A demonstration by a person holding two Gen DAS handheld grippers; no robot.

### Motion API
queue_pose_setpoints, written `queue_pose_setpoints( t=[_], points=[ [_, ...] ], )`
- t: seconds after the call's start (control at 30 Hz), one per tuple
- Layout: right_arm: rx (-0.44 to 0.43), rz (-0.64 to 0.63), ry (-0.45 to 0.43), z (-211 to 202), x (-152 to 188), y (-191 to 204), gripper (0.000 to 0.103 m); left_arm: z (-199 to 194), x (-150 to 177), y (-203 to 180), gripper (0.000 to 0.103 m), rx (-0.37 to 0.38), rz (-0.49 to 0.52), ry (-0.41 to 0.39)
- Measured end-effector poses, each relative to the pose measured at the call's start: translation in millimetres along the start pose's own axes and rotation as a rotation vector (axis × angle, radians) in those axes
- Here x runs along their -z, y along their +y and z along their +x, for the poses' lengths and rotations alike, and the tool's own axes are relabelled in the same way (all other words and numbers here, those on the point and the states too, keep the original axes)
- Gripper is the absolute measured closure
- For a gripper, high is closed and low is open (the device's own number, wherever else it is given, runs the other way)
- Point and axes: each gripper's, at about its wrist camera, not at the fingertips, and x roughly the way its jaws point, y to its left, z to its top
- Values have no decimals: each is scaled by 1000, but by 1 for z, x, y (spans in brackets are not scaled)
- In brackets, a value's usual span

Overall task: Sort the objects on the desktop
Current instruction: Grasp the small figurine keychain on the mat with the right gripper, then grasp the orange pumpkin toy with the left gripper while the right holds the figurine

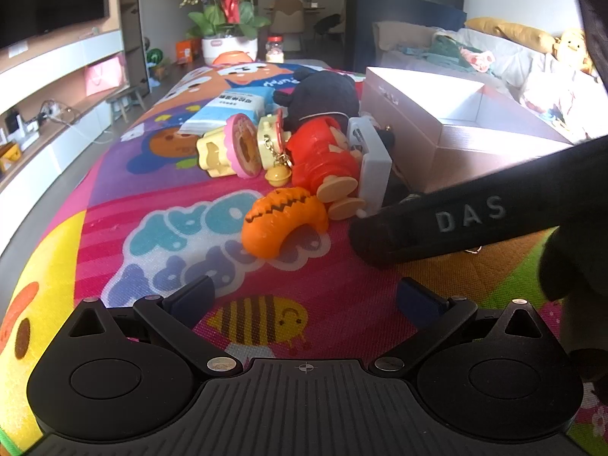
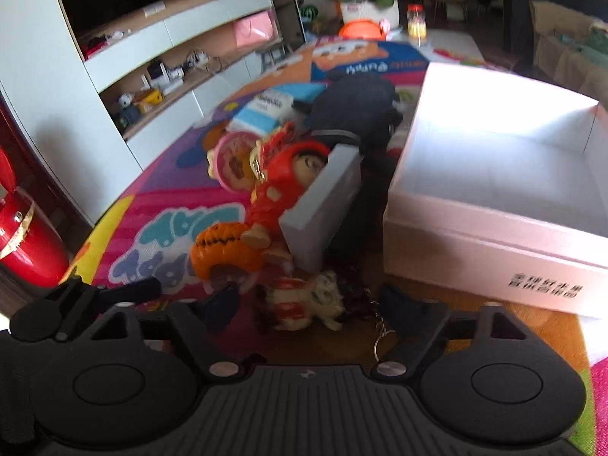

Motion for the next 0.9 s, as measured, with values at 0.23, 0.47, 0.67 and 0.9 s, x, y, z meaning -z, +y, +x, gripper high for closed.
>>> queue_pose_setpoints(
  t=[0.23,0.47,0.67,0.9],
  points=[
    [86,27,-91,-48,35,-25,37,-1,0,0,0,1,-1,-1],
    [229,127,-167,-86,86,-61,30,1,-8,3,0,24,-16,-2],
    [233,176,-213,-82,97,-66,10,10,-36,14,0,-54,21,-45],
    [210,209,-221,-86,100,-70,4,6,-39,46,0,-207,61,-78]
  ],
)
